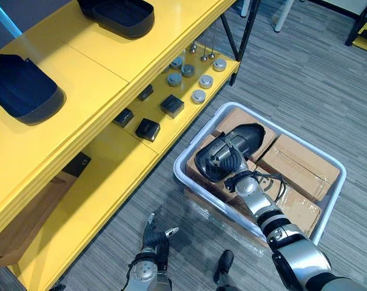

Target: Walk over and take plastic housings, then place them on the shelf

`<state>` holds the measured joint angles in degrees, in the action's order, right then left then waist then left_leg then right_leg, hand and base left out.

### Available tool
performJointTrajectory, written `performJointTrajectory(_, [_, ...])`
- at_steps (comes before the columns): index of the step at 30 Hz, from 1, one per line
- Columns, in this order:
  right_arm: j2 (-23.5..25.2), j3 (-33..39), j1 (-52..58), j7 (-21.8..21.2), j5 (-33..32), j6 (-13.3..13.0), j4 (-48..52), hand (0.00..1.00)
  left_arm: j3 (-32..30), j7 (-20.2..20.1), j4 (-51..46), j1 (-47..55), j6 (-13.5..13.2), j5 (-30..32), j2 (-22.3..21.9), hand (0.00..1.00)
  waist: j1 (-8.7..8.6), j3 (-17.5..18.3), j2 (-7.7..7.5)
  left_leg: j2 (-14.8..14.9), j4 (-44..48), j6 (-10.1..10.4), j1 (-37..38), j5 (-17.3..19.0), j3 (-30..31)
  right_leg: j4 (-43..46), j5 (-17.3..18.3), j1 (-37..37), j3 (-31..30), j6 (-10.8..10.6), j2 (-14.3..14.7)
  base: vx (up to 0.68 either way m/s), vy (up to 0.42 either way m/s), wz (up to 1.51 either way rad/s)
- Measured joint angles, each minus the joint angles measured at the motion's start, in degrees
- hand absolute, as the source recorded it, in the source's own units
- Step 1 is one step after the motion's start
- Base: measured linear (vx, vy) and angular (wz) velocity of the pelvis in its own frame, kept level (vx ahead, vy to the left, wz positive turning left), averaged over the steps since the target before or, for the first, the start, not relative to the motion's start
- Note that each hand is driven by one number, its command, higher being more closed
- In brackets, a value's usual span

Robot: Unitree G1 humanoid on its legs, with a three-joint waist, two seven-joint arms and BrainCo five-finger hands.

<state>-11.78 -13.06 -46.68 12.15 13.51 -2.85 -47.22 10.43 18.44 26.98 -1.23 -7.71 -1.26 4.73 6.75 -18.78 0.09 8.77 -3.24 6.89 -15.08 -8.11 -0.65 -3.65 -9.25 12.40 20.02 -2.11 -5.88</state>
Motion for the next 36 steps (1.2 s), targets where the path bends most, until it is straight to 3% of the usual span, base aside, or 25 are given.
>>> performJointTrajectory(7, [-3.8, -1.7, 3.3, -4.3, -2.0, -0.1, -0.4, 0.00, -3.3, -0.1, 6.8, -0.2, 0.1, 0.0, 0.0, 0.00, -0.05, -0.1, -0.10, 0.1, -0.8, 0.1, 0.9, -0.3, -0.6, 0.0, 0.0, -0.1, -0.5, 0.0, 0.0, 0.00, 0.009, -0.03])
performJointTrajectory(10, [-7.5, -1.7, 7.0, -5.8, -2.8, -0.4, 4.4, 0.00, -4.7, -0.2, 9.8, 0.0, 0.3, -0.6, 0.1, 0.00, -0.26, -0.2, -0.39, 0.1, -1.4, 0.1, 1.5, -0.4, -0.8, 0.0, 0.1, -0.4, -0.6, -0.1, 0.1, 0.00, 0.021, -0.04])
performJointTrajectory(16, [-11.6, -1.7, 12.8, -9.2, -5.0, -1.1, 8.0, 0.00, -7.9, -1.8, 15.2, 1.0, 0.6, -2.1, 0.5, 0.00, -2.35, -1.2, -2.23, 0.0, -1.7, 0.2, 2.6, -0.4, -1.5, 0.1, 0.3, -0.9, -1.3, -0.4, 0.0, 0.00, 0.036, -0.04])
performJointTrajectory(25, [-15.2, -1.6, 13.2, -10.0, -6.6, -1.1, 10.3, 0.00, -9.5, -2.9, 16.8, 1.1, 0.6, -4.4, 0.6, 0.00, -2.90, -1.4, -2.55, 0.0, -1.7, 0.2, 2.9, -0.3, -2.2, 0.1, 0.1, -0.6, -2.1, -0.5, 0.0, -0.01, 0.029, -0.05])
performJointTrajectory(27, [-15.8, -0.8, 13.8, -10.0, -8.9, -2.4, 13.5, 0.00, -9.4, -3.1, 16.8, 1.1, 0.6, -4.8, 0.6, 0.00, -2.98, -1.4, -2.56, 0.0, -1.7, 0.2, 2.9, -0.3, -2.1, 0.1, 0.1, -0.6, -2.1, -0.5, 0.0, -0.01, 0.038, 0.00])
performJointTrajectory(30, [-13.2, 7.2, 17.1, -8.4, -12.5, -4.9, 20.3, 0.00, -8.9, -3.8, 16.7, 1.2, 0.5, -5.5, 0.5, 0.00, -2.89, -1.4, -2.55, 0.0, -1.7, 0.2, 2.9, -0.3, -2.0, 0.2, 0.1, -0.6, -2.1, -0.5, 0.0, -0.01, 0.035, 0.02])
performJointTrajectory(33, [-6.7, 18.4, 19.1, -1.5, -15.3, -6.7, 24.5, 0.00, -8.9, -3.9, 16.7, 1.4, 0.5, -5.4, 0.4, 0.00, -2.98, -1.4, -2.55, 0.0, -1.7, 0.2, 2.9, -0.3, -2.0, 0.2, 0.1, -0.6, -2.1, -0.5, 0.0, -0.01, 0.024, 0.01])
performJointTrajectory(36, [-5.6, 19.9, 19.9, 3.8, -15.0, -7.1, 24.5, 0.00, -8.9, -3.9, 16.7, 1.5, 0.5, -5.3, 0.4, 0.00, -2.98, -1.5, -2.51, 0.1, -1.7, 0.2, 2.8, -0.3, -2.0, 0.3, 0.1, -0.5, -2.1, -0.5, 0.0, -0.02, 0.037, -0.01])
